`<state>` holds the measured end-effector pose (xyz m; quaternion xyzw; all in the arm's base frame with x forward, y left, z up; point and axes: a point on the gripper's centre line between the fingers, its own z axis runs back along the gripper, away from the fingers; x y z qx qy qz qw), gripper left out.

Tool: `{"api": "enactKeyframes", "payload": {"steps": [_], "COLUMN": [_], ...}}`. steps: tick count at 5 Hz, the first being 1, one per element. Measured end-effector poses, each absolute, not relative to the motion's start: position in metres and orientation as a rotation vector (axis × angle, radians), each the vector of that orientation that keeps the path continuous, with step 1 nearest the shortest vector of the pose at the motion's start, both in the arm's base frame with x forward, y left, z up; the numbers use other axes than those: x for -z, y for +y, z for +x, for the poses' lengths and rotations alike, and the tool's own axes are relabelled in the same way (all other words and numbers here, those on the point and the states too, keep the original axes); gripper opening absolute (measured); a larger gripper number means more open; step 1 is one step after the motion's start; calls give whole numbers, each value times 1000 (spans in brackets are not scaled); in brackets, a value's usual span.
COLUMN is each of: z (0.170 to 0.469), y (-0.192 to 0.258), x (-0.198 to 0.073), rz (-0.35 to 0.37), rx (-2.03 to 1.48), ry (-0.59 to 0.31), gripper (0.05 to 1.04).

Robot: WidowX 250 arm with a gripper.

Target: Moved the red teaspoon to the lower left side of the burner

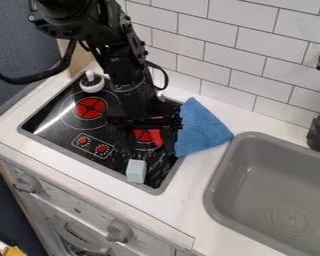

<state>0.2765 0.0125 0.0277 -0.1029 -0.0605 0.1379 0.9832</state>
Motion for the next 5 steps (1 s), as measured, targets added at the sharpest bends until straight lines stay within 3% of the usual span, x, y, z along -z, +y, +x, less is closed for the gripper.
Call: {"api": "enactKeyframes", "payload": {"steps": [1, 4, 5], "z": [274, 330, 348], "y": [12, 41, 51], "x": [-20, -16, -9], "rz": [-206, -178, -136], "rx": [-284, -337, -360], "ry": [-93, -194, -209], "gripper": [1001, 1001, 1001]}}
